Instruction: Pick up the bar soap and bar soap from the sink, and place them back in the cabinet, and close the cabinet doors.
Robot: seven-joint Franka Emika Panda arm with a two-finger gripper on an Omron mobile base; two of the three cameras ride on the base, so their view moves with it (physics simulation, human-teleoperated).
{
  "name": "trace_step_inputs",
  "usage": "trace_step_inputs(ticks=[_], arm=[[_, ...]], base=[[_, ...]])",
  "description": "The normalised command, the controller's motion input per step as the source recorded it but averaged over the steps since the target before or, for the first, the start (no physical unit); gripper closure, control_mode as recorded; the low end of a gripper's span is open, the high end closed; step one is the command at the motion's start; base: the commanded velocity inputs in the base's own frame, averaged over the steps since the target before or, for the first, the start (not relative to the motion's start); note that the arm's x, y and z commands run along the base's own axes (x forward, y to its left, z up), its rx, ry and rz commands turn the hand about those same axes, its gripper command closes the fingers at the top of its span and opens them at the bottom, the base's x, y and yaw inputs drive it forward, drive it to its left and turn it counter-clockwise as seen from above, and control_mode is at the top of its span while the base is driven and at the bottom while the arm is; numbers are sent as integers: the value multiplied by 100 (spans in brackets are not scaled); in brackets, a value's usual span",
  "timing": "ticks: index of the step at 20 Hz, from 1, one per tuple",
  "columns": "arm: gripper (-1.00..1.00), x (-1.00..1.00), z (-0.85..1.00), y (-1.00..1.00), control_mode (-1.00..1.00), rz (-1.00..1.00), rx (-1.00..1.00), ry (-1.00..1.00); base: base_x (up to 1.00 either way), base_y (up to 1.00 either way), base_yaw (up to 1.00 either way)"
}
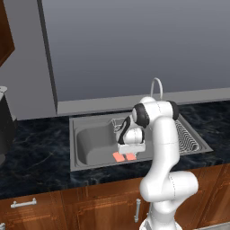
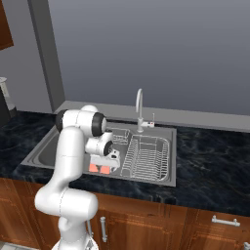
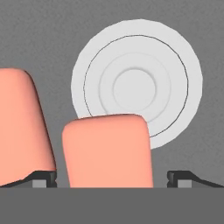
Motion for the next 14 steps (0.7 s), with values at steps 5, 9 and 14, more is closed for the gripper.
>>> trace_step_inputs(ticks=[5,9,14], arm=[[-100,-2,-10,0,-100,0,0,0],[-100,0,-7,0,-100,0,0,0],[-100,-1,-4,0,-100,0,0,0]], base=[[0,0,0],[0,0,0],[0,0,0]])
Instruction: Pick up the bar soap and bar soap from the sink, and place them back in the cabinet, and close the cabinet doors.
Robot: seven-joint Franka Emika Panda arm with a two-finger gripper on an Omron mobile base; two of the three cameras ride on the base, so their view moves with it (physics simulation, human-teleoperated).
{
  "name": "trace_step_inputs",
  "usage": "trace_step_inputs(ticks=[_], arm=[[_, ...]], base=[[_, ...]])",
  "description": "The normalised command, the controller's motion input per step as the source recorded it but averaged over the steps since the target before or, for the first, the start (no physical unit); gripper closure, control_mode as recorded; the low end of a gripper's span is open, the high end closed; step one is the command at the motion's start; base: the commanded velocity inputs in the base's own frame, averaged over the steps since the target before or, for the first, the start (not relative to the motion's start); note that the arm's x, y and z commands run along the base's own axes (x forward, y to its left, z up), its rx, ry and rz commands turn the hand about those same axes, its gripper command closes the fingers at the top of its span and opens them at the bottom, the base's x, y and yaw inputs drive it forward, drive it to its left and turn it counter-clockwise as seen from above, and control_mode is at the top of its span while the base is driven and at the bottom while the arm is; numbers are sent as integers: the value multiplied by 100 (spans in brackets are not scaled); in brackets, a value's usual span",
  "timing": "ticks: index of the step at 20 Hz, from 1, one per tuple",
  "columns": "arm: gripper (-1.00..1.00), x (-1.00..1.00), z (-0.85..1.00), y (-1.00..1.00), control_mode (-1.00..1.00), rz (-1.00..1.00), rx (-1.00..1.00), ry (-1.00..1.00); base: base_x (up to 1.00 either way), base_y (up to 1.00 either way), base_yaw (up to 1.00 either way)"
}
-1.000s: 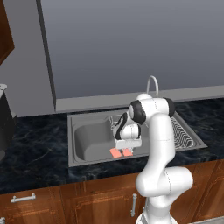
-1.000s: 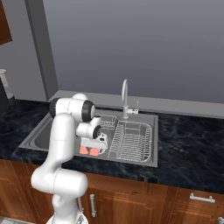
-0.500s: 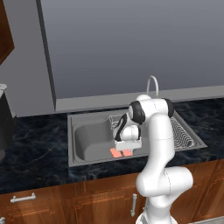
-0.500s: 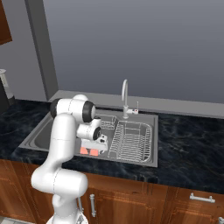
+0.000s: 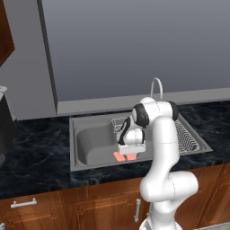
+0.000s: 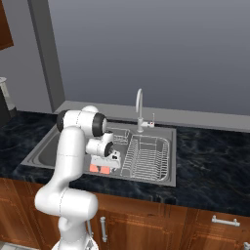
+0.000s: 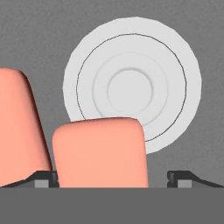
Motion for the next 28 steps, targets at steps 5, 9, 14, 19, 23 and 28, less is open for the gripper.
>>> trace_step_inputs(ticks=[5,9,14,19,23,28], arm=[[-100,-4,-2,0,-100,0,0,0],[-100,-1,-9,0,-100,0,0,0],[-100,0,-15,0,-100,0,0,0],[-100,0,-13,0,-100,0,0,0],[-100,0,-7,0,-100,0,0,0],[-100,0,-2,0,-100,0,0,0]], base=[[0,0,0],[0,0,0],[0,0,0],[0,0,0],[0,0,0],[0,0,0]])
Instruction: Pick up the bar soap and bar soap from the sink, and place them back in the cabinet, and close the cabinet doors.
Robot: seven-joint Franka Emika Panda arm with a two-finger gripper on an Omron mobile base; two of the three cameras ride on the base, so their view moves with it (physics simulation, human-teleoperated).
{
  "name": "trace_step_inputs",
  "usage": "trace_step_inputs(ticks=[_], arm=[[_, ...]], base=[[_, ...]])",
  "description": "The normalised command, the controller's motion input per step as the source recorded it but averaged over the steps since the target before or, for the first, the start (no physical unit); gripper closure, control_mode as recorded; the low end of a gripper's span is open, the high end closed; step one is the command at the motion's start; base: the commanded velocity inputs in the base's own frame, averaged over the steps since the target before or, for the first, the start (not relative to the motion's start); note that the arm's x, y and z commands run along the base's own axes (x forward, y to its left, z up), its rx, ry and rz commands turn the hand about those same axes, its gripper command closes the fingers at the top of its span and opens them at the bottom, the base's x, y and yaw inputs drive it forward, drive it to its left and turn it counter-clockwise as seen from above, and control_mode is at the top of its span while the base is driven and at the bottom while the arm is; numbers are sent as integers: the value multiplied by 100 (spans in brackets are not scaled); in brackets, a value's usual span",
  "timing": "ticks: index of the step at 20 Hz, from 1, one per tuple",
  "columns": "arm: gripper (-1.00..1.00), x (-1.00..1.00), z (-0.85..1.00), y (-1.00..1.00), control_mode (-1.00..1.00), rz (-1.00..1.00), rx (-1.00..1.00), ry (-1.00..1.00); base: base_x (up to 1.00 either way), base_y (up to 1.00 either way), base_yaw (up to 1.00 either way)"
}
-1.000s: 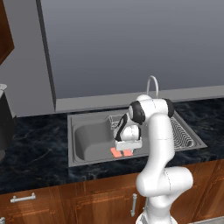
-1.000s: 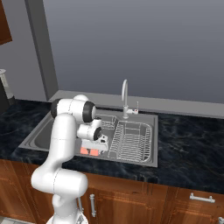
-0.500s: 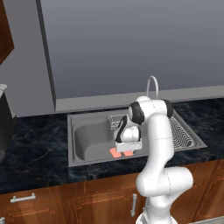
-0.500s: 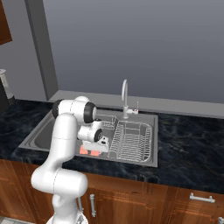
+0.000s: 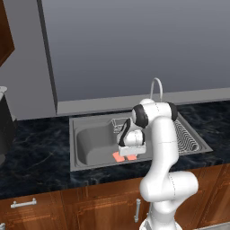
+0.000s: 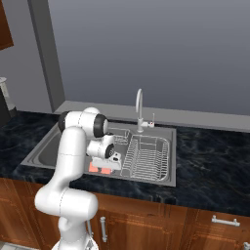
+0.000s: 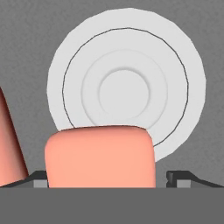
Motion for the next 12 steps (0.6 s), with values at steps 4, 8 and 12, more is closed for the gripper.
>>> trace_step_inputs(ticks=[4,8,12], arm=[[-100,0,0,0,-100,0,0,0],[-100,0,0,0,-100,0,0,0],[-100,0,0,0,-100,0,0,0]], base=[[0,0,0],[0,0,0],[0,0,0]])
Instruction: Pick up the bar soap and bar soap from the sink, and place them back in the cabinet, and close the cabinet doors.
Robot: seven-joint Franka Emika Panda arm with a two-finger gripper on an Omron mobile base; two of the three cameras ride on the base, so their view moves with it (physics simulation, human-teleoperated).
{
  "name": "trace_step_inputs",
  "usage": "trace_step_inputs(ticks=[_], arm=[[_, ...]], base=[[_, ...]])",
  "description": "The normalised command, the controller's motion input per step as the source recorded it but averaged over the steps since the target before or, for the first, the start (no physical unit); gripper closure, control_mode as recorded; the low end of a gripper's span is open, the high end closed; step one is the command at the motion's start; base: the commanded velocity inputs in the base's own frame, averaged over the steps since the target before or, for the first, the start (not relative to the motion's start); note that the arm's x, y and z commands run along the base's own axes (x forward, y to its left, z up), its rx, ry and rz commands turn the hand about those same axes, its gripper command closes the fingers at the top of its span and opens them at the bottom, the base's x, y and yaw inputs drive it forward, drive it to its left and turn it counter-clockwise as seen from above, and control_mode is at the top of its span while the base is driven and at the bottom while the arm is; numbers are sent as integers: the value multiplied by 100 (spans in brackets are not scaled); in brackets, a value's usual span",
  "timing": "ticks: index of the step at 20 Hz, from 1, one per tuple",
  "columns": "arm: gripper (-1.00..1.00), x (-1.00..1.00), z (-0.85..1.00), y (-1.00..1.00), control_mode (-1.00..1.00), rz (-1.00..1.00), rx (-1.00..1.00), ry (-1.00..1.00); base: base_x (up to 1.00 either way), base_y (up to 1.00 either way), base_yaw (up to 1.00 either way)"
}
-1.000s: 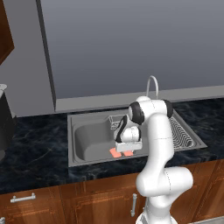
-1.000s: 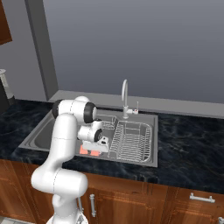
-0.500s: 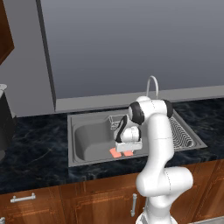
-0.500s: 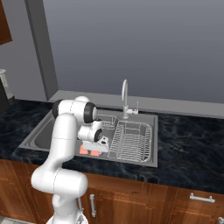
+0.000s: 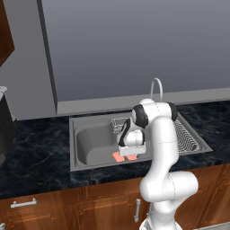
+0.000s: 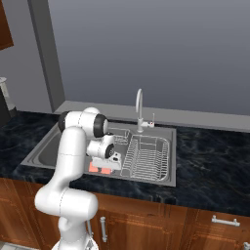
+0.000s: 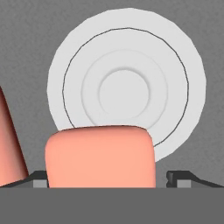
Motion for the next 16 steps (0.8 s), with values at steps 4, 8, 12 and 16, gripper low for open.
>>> trace_step_inputs(ticks=[4,8,12,16], arm=[[-100,0,0,0,-100,0,0,0],[-100,0,0,0,-100,0,0,0],[-100,0,0,0,-100,0,0,0],[-100,0,0,0,-100,0,0,0]], base=[[0,0,0],[0,0,0],[0,0,0],[0,0,0]])
